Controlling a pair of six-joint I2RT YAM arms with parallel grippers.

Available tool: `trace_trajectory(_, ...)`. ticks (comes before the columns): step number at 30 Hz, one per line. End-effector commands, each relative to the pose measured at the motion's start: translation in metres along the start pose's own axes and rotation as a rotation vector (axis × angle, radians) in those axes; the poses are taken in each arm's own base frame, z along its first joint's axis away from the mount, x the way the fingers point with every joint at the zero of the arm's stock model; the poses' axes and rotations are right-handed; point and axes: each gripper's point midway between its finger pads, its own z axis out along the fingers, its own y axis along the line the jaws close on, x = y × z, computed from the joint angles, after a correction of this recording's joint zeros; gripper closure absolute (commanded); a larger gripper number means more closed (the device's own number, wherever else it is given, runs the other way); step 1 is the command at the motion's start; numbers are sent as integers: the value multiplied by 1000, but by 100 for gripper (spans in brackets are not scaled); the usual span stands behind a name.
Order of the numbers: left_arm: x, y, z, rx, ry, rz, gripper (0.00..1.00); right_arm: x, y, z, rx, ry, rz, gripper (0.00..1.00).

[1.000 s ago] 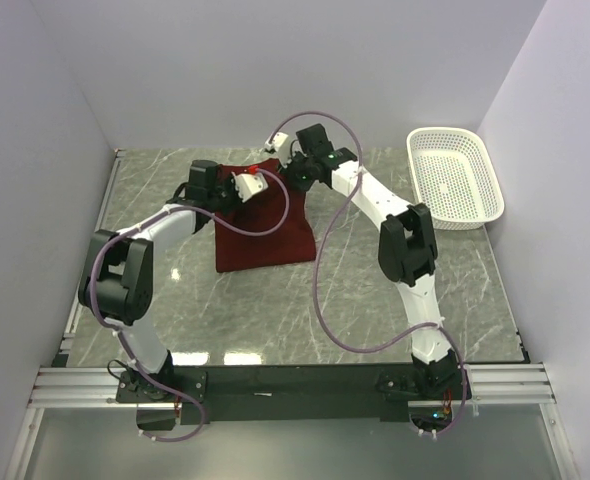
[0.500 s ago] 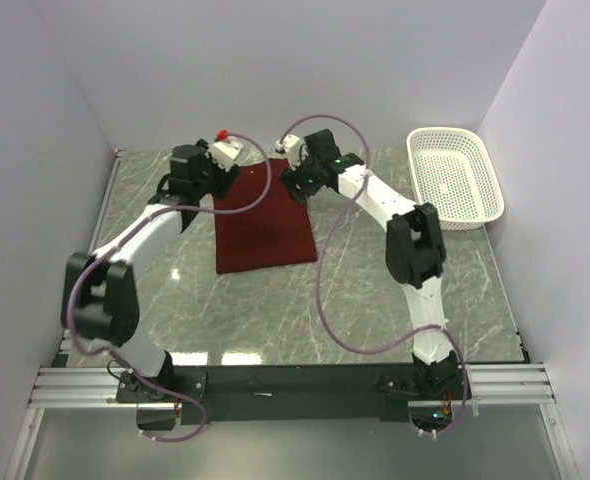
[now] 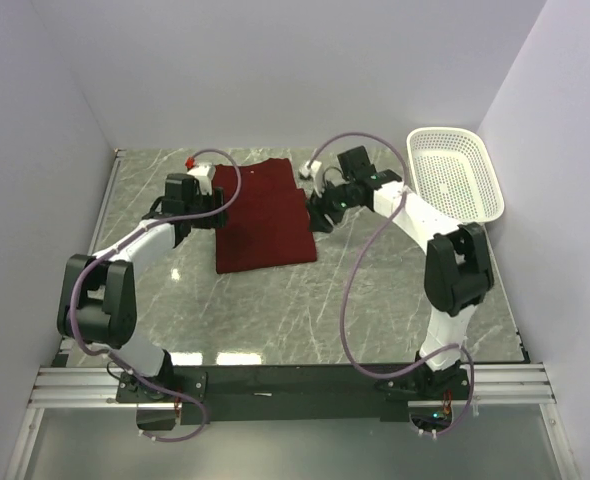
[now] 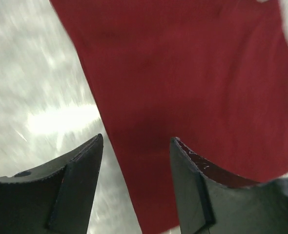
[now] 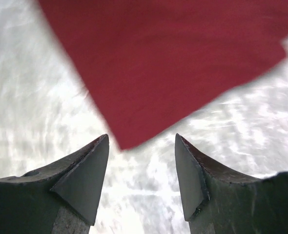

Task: Fold and stack the t-shirts
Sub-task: Fold the tshirt

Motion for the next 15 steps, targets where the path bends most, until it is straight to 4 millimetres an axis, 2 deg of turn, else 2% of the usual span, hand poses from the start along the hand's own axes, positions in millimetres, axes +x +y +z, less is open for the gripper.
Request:
trace_trajectory(1, 5, -19, -14, 76, 34, -81, 38, 11, 63, -29, -221, -32, -266, 37)
trace_trajectory(2, 7, -25, -26, 85, 23, -38, 38, 23, 70, -28, -229, -15, -336, 37)
trace_trajectory(3, 7, -27, -32, 88, 4, 60, 37, 24, 82, -32, -222, -21, -440, 37)
trace_trajectory(4, 6, -30, -39, 90, -15, 125, 36, 49, 80, -22, -187, 21, -559, 36)
trace_trajectory(5, -6, -34, -54, 97, -74, 221, 36, 53, 79, -19, -149, 31, -619, 34)
trace_trajectory(6, 8, -36, -58, 113, -70, 377, 35, 53, 78, -17, -109, 38, -694, 33)
trace_trajectory(7, 10, -38, -64, 130, -89, 465, 35, 55, 77, -8, -70, 71, -749, 33)
trace_trajectory(9, 23, -40, -77, 173, -153, 696, 34, 55, 73, 4, -64, 99, -751, 33)
trace_trajectory(10, 27, -43, -80, 193, -185, 760, 33, 44, 68, 6, -47, 87, -757, 33)
trace_trajectory(11, 50, -42, -83, 216, -185, 807, 32, 40, 63, 10, -30, 91, -758, 33)
trace_trajectory(12, 51, -43, -83, 221, -225, 884, 32, 43, 57, 16, -19, 105, -760, 33)
trace_trajectory(14, 74, -50, -81, 274, -204, 936, 32, 37, 49, 21, 14, 99, -794, 33)
trace_trajectory(15, 79, -51, -80, 275, -181, 968, 32, 38, 46, 25, 14, 101, -803, 33)
